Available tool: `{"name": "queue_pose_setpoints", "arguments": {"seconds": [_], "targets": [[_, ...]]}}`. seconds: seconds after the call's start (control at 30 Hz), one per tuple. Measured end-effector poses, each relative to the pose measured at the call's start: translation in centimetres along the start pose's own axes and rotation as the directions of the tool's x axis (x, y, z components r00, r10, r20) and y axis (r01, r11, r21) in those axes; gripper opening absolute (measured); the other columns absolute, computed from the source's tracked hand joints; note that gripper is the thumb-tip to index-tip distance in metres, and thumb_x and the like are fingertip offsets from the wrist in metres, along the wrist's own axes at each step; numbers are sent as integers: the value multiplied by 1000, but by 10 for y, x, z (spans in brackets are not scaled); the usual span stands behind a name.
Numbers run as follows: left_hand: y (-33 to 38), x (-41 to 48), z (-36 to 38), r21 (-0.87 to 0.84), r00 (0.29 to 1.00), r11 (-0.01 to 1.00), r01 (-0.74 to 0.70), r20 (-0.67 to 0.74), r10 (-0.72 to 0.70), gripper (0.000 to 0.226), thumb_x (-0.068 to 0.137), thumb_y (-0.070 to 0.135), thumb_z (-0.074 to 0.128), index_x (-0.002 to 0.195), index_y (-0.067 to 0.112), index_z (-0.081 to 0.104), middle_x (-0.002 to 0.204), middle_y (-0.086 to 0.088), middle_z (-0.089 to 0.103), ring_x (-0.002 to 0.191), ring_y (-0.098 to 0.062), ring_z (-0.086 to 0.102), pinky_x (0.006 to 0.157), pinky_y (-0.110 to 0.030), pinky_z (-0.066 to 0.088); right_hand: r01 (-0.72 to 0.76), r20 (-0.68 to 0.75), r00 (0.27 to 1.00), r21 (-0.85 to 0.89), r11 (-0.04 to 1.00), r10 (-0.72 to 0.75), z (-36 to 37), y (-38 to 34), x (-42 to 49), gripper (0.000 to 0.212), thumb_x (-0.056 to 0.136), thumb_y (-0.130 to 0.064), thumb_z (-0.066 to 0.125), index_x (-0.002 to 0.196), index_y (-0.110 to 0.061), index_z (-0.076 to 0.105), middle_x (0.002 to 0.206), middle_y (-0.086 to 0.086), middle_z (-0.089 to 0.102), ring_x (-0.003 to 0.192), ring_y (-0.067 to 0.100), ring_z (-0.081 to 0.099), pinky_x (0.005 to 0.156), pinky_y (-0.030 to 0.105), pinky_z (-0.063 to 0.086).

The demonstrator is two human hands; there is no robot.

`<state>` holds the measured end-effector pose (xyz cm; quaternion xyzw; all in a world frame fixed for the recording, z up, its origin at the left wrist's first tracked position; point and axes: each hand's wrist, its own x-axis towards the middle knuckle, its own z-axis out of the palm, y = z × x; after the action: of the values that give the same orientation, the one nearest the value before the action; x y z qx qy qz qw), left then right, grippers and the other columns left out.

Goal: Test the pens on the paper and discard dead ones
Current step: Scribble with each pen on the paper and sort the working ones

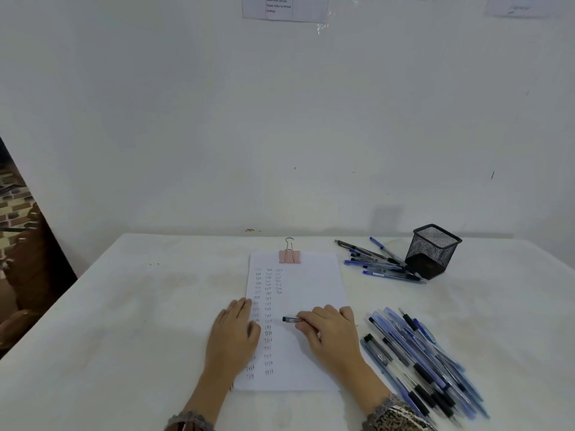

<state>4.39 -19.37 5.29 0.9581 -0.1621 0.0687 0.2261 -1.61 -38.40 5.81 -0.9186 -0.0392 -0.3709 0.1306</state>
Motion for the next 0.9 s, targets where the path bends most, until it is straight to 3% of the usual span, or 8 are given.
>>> {"name": "queue_pose_setpoints", "arguments": {"seconds": [0.17, 0.3, 0.4, 0.5, 0.67, 0.9], "targets": [[-2, 1, 2, -3, 1000, 1000, -3, 10, 3, 80, 76, 46, 3, 143, 14, 30, 149, 1, 32, 138, -15, 26, 116, -28, 19, -45, 76, 996, -51, 998, 49, -10, -2, -4, 29, 83, -50, 47, 77, -35, 71, 62, -20, 61, 57, 2, 50, 65, 24, 16], [-4, 1, 5, -14, 1000, 1000, -18, -22, 18, 88, 70, 49, 0, 140, 10, 38, 144, -2, 40, 134, -17, 35, 114, -31, 24, -236, 66, 969, -57, 970, 239, -29, 4, -4, 36, 88, -46, 39, 93, -31, 72, 70, -17, 64, 62, 4, 56, 69, 26, 24], [-4, 1, 6, -18, 999, 999, -27, -34, 26, 87, 71, 48, 1, 138, 8, 40, 143, -3, 42, 133, -17, 36, 114, -31, 23, -467, 75, 874, -149, 872, 481, -61, 26, 2, 36, 97, -29, 38, 125, -19, 58, 103, 0, 61, 88, 19, 59, 79, 36, 36], [-2, 1, 4, -14, 999, 999, -29, -22, 29, 91, 68, 49, -2, 141, 9, 36, 146, -2, 37, 137, -15, 30, 115, -29, 19, -601, 101, 770, -216, 769, 630, -92, 54, -4, 38, 95, -17, 46, 132, -15, 52, 116, 8, 53, 102, 27, 53, 85, 39, 41], [-2, 1, 4, -21, 999, 1000, -23, -24, 23, 92, 68, 49, -2, 141, 9, 37, 146, -2, 37, 137, -17, 30, 115, -30, 19, -595, 249, 640, -438, 674, 727, -111, 68, -23, 27, 95, -28, 44, 117, -34, 58, 113, -7, 57, 104, 18, 54, 88, 34, 40], [-2, 0, 5, -19, 997, 999, -32, -66, 31, 82, 74, 45, 8, 132, 5, 49, 137, -7, 49, 129, -23, 43, 109, -35, 30, -585, 393, 558, -438, 683, 731, -124, 77, -9, 25, 92, -34, 46, 113, -33, 60, 112, -8, 56, 102, 15, 56, 92, 35, 46]]}}
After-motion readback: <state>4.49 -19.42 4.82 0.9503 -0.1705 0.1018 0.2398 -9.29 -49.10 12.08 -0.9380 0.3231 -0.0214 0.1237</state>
